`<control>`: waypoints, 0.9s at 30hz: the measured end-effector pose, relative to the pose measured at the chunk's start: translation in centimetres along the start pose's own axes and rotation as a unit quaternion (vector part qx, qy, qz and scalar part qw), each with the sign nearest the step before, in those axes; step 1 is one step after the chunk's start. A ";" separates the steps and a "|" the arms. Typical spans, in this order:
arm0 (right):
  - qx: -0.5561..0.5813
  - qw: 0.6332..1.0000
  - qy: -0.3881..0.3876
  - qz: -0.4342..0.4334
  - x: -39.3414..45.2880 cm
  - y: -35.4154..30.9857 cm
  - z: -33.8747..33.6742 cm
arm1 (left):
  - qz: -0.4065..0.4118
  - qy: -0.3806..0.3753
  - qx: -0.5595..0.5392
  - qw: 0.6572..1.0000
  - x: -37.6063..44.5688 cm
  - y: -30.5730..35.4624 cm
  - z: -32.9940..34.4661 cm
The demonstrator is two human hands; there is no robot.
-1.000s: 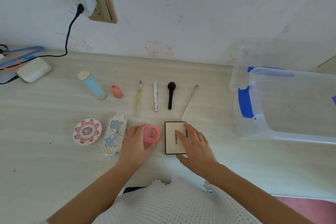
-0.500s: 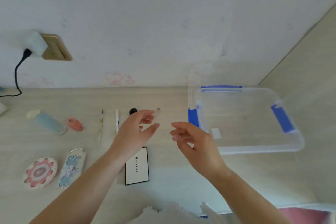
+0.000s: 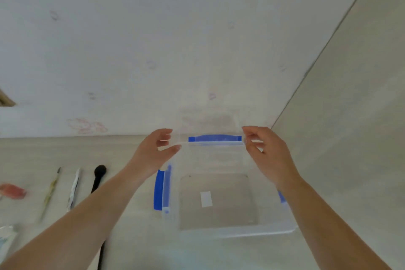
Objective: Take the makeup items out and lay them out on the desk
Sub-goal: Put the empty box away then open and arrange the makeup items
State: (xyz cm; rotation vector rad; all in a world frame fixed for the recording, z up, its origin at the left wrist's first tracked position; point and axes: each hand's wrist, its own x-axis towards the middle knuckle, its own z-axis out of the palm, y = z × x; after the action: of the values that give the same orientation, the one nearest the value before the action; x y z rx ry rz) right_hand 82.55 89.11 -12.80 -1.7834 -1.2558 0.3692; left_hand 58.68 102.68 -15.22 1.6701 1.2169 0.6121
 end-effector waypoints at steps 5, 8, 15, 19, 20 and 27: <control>-0.095 0.990 -0.044 0.096 4.1 5.3 -1.4 | -0.108 0.030 -0.055 0.992 2.8 -0.5 1.2; -0.039 0.962 -0.128 0.237 6.2 6.7 -1.3 | -0.160 0.005 -0.105 0.981 4.3 -0.8 1.6; 0.045 0.936 -0.132 0.323 7.9 8.4 -0.7 | -0.209 -0.041 -0.076 0.974 5.5 -0.7 2.8; 0.045 0.927 -0.114 0.355 8.1 8.8 -0.7 | -0.211 -0.022 -0.061 0.975 5.6 -0.2 3.0; 0.052 0.924 -0.111 0.362 8.2 8.9 -0.7 | -0.211 -0.024 -0.056 0.976 5.6 0.0 3.1; 0.066 0.934 -0.068 0.344 7.2 7.9 -1.5 | -0.165 -0.014 -0.047 0.985 4.3 1.3 2.8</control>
State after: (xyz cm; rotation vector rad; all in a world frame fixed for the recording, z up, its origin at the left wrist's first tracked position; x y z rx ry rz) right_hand 91.44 93.93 -16.55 -2.0622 -0.6313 0.9609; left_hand 63.16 105.49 -15.76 1.3552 1.3851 0.4305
